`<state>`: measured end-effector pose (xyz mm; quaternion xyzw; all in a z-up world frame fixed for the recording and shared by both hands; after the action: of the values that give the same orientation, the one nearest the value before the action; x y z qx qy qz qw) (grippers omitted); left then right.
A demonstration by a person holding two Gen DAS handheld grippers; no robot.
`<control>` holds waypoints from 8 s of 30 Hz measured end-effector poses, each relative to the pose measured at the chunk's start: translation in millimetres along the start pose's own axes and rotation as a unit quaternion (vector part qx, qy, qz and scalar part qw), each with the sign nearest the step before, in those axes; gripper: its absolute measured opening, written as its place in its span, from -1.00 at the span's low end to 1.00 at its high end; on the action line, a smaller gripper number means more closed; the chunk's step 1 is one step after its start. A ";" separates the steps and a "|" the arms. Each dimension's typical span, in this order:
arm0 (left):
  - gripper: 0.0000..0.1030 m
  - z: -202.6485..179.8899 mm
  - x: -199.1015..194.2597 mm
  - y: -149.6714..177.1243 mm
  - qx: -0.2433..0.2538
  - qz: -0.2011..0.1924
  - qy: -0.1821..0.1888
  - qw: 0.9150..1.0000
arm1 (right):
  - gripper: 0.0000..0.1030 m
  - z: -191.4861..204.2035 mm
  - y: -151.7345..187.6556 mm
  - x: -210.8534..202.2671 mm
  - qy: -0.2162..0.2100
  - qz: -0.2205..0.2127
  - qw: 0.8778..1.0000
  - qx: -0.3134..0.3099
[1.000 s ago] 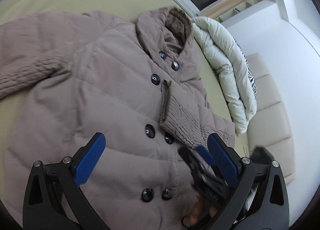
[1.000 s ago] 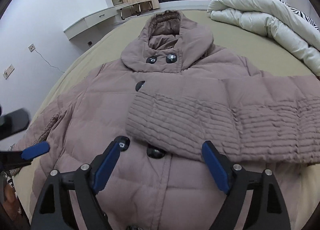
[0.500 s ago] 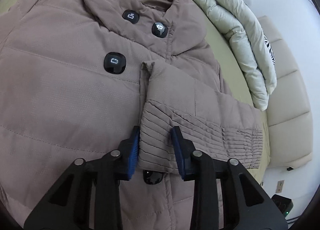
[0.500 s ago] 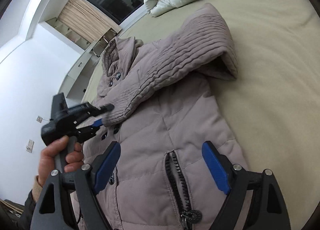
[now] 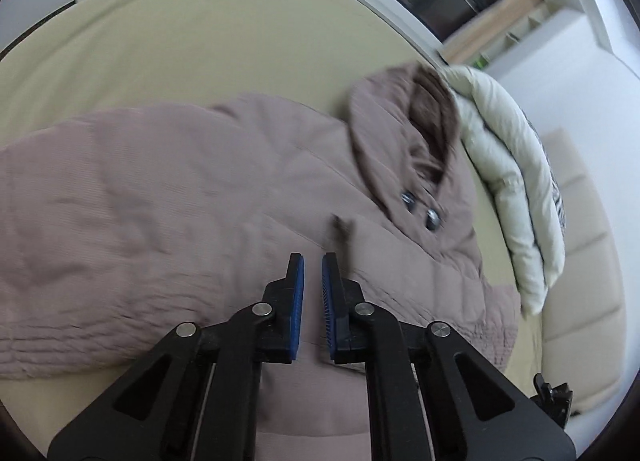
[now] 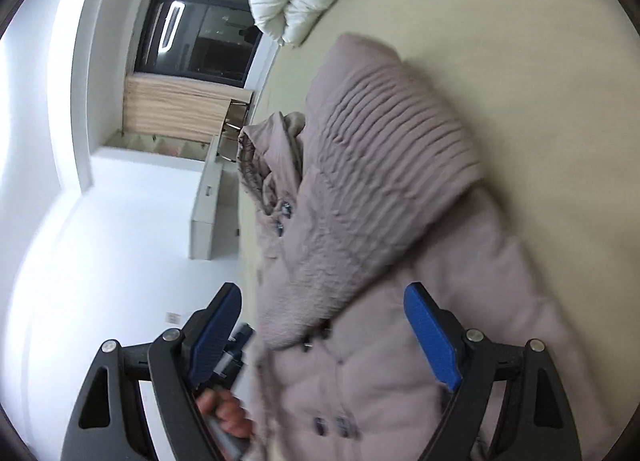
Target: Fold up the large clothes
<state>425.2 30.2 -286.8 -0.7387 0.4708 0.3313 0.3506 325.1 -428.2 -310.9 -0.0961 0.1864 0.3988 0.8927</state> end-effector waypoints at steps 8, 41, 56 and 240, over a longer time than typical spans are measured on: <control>-0.83 -12.2 24.7 12.5 0.058 0.063 0.006 0.996 | 0.68 0.1 -3.7 27.3 -0.016 0.006 0.999 0.041; -0.79 -4.3 3.9 -6.7 0.029 0.002 0.003 1.000 | 0.65 -32.1 9.4 -6.4 -0.036 0.002 0.998 0.053; -0.80 55.5 -17.2 -24.5 -0.048 -0.028 0.002 0.998 | 0.63 -20.7 -61.4 35.3 -0.067 -0.037 0.990 0.121; -0.32 -198.6 228.6 -263.1 0.181 -0.024 -0.180 0.967 | 0.45 160.7 -256.8 299.1 0.358 0.090 0.880 -0.299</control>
<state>778.1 -158.7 -313.7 -0.6022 0.4339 0.3601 0.5652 741.5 -344.9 -280.9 -0.4771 0.3731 0.4526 0.6544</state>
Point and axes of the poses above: each gripper's, at about its wrist camera, not at the fingertips, and x roughly the way its jaws point, z to its left, y to its underside, the point moved 4 cm from there along x, roughly the way its jaws point, and after that the axes turned 13 degrees about z, right-handed, at the moved point
